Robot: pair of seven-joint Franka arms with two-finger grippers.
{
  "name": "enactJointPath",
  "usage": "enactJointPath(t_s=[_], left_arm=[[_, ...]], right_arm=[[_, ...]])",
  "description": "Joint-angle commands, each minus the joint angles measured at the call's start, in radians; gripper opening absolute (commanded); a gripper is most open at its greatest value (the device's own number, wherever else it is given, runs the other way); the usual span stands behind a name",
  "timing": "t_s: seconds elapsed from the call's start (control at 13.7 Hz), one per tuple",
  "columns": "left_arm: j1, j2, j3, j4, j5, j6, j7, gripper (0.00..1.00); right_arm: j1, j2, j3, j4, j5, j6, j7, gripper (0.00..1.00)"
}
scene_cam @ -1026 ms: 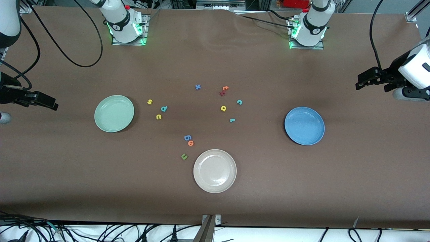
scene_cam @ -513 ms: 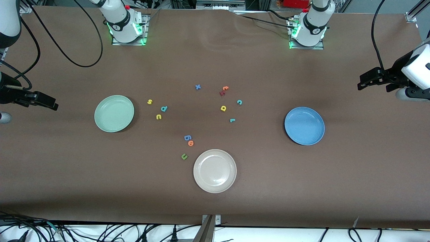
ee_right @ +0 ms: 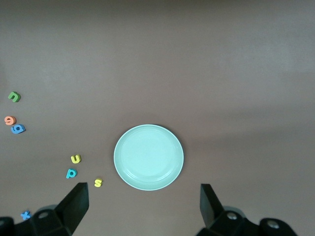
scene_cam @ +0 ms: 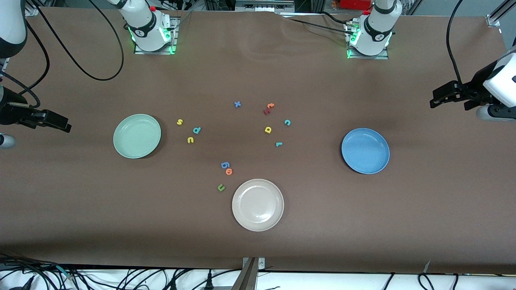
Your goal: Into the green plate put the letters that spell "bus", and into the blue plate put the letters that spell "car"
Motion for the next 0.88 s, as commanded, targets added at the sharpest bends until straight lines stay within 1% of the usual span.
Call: enactJointPath(t_s=[0.0,0.81], left_arm=[[0.006,-0.005,0.001,0.011,-0.013,-0.002,0.024,1.0],[0.006,-0.005,0.001,0.01,-0.013,-0.002,0.025,1.0]], right_arm=[[0.003,-0.011,0.002,-0.009,-0.006,-0.006,0.002,1.0],[0.002,-0.011,0.002,-0.012,-0.006,-0.029,-0.001,1.0]])
